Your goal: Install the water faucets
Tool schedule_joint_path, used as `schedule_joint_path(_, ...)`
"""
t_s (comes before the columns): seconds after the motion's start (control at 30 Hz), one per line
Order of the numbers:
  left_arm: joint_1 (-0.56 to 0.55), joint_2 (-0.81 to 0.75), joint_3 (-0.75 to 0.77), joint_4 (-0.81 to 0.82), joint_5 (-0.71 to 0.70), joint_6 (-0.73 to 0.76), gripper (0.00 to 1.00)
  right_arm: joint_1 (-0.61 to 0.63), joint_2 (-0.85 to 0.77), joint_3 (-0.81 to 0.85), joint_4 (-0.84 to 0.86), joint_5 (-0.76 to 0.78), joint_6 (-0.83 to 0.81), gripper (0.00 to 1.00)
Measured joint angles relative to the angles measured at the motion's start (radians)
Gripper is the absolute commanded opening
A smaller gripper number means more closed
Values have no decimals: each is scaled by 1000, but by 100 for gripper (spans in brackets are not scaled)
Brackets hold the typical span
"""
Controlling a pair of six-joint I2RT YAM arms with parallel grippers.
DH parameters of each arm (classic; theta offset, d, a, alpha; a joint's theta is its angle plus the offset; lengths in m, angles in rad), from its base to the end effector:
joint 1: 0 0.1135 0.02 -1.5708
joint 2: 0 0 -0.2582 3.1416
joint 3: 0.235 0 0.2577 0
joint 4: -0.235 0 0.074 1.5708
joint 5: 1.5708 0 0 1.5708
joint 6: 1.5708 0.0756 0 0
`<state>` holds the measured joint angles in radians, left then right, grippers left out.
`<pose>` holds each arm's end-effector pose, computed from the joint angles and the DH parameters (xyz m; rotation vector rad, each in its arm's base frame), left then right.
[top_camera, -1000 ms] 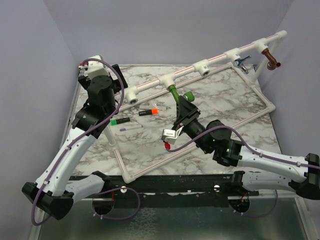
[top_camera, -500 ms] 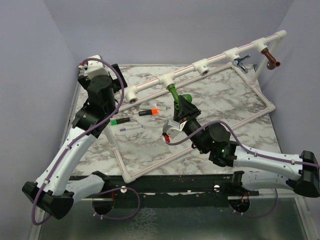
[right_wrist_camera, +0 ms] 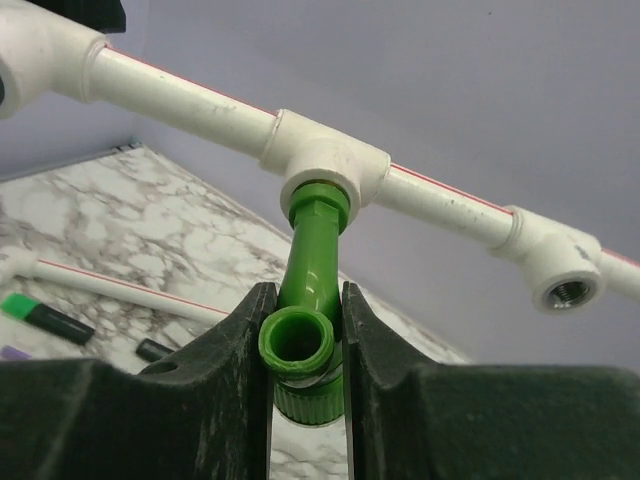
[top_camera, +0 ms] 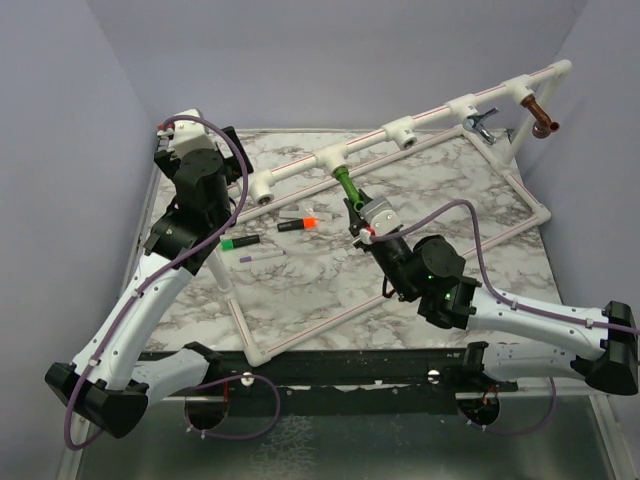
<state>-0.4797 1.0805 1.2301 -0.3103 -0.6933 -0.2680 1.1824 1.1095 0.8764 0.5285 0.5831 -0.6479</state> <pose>0.2598 -0.0807 0.4168 -0.3239 1.6631 0.0413 0.1498 0.2563 0.3851 -0.6706 1.1437 0.0823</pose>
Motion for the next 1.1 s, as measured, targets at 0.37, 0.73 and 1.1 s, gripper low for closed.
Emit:
schedule_joint_path(0.37, 1, -2, 0, 0, 0, -1, 99, -6, 7, 3, 26, 110, 626, 1)
schedule_joint_path(0.73, 1, -4, -2, 1, -1, -1, 99, -6, 8, 3, -2, 227, 1196, 0)
schedule_joint_path(1.1, 1, -7, -7, 8, -8, 2, 99, -5, 15, 54, -179, 306, 1727, 1)
